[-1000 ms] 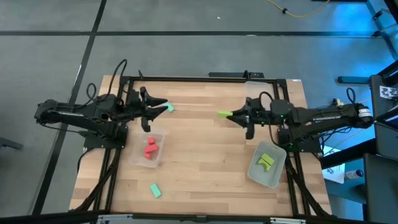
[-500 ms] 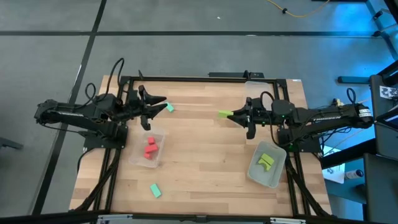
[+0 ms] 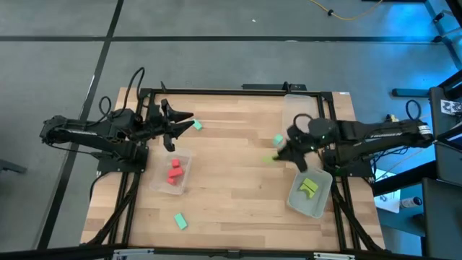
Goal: Sort & place blocks by color
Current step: Put the green block into the gray bin
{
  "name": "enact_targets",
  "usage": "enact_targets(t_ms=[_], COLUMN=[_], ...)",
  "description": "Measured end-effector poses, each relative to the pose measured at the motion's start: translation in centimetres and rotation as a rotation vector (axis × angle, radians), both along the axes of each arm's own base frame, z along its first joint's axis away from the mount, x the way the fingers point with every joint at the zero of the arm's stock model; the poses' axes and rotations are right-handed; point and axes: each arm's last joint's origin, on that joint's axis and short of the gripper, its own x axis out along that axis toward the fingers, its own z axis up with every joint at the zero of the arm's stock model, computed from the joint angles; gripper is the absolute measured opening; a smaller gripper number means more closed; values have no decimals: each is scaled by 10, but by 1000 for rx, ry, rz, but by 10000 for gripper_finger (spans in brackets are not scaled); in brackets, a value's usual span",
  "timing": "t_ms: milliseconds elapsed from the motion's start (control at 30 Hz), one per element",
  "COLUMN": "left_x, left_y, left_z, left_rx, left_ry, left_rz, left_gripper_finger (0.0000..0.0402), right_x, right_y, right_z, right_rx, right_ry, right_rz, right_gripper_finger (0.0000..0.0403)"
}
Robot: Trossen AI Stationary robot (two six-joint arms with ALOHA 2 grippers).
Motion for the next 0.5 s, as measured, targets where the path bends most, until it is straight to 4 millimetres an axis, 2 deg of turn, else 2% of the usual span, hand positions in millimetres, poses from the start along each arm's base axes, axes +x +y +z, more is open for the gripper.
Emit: enact_targets(t_ms=[100,233,367,500], left_x=[0,0,0,0], left_y=[0,0,0,0], left_z=[0,0,0,0], left_rx=[0,-1,-1,-1], left_ry=[0,0,0,-2], left_rz=[0,5,6,7], left_gripper_finger=[138,138,137,137], right_x=[-17,-41,-52,-51], right_y=[13,35,57,77], right_z=[-1,-12,-25,-39], right_rx=[117,222,243,234], right_ry=[267,596,740,780], right_rz=[112,169,176,106], right_gripper_finger=[60,60,60,60])
